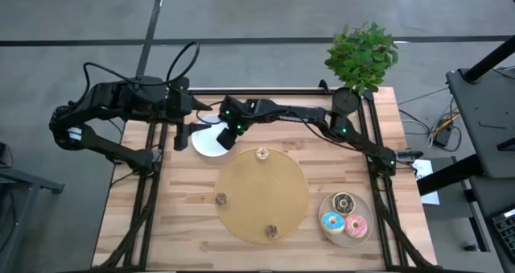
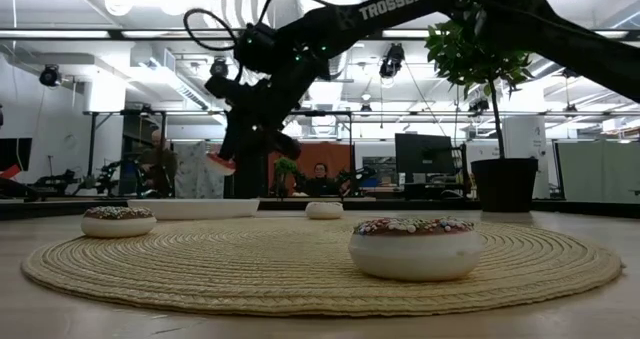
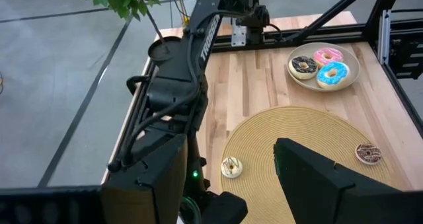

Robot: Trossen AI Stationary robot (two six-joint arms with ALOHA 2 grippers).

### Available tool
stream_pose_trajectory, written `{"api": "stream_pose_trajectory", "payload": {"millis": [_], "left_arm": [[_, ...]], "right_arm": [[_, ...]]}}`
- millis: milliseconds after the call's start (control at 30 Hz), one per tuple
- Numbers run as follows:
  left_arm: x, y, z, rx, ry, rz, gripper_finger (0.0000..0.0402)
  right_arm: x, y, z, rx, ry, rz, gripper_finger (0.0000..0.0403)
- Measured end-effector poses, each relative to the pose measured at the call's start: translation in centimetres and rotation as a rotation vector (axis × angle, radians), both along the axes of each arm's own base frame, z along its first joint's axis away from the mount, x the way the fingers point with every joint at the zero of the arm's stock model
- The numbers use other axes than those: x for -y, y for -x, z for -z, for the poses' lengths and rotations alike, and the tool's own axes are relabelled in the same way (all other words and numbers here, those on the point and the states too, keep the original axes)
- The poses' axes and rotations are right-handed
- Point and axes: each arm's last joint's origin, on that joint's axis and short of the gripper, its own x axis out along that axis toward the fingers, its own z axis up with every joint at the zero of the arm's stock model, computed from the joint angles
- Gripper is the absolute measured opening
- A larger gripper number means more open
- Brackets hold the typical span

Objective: Pick & Place donuts
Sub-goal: Put the small red donut into the white plate

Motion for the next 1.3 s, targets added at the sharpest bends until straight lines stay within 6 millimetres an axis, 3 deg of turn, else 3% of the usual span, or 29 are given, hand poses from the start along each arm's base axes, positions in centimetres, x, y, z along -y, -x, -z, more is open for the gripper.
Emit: {"api": "stream_pose_trajectory", "payload": {"millis": [267, 767, 1300], "left_arm": [[0.0, 0.0, 0.0, 0.001, 0.0, 0.0, 0.0199], [0.0, 0.0, 0.0, 0.0, 0.0, 0.0, 0.0199], [0.0, 0.0, 0.0, 0.0, 0.0, 0.0, 0.0199]], "right_arm": [[0.3, -0.3, 2.2, -0.037, -0.009, 0.005, 0.0096], [0.7, 0.0, 2.9, -0.058, 0.002, 0.01, 0.0098], [1.1, 0.2, 3.6, -0.065, -0.006, 0.022, 0.0184]]}}
